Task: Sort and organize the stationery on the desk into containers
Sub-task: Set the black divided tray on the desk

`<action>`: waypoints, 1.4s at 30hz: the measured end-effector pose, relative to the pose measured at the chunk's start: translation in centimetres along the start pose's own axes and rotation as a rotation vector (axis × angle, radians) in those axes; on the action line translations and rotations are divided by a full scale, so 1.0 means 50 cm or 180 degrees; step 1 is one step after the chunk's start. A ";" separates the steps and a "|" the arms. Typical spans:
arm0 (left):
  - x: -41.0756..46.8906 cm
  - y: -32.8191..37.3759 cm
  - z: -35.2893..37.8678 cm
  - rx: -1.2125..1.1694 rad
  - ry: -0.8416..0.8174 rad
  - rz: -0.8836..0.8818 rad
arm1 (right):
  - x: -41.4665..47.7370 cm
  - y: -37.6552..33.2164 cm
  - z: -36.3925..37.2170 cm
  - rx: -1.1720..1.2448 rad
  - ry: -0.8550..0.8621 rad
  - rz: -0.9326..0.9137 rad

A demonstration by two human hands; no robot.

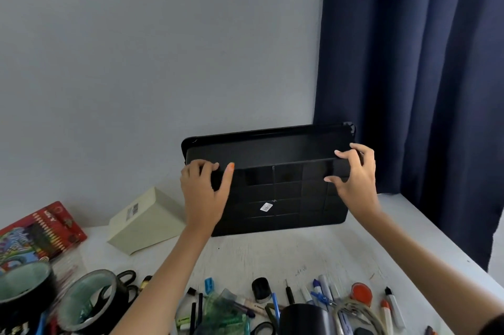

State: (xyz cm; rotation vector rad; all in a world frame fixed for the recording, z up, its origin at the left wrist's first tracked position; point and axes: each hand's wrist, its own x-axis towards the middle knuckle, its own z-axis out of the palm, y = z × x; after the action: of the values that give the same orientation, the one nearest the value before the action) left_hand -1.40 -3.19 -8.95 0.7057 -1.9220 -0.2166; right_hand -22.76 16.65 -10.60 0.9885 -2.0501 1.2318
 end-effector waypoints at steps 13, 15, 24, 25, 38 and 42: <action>-0.019 0.067 0.015 0.0719 -0.0130 0.0698 | 0.079 -0.113 -0.028 -0.0440 -0.0890 -0.0437; -0.029 0.059 0.001 0.0688 -0.0062 0.0889 | 0.110 -0.124 -0.028 -0.0763 -0.1563 -0.0582; 0.061 0.059 -0.093 0.0110 -0.1283 0.0842 | 0.129 -0.172 -0.078 -0.1030 -0.2659 -0.0276; 0.072 0.061 -0.103 0.0139 -0.1707 0.0707 | 0.125 -0.177 -0.083 -0.1068 -0.2744 -0.0323; -0.021 0.097 -0.124 0.0178 -0.2562 0.0514 | -0.033 -0.161 -0.131 -0.1233 -0.2448 -0.0632; -0.073 0.075 -0.103 0.0362 -0.2626 0.0665 | -0.093 -0.137 -0.114 -0.1184 -0.2478 -0.0572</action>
State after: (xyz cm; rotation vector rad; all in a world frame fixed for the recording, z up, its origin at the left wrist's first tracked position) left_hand 2.77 2.74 -7.76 0.5150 -2.7951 -0.2979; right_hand -14.08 21.07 -8.26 1.5741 -2.5413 0.3460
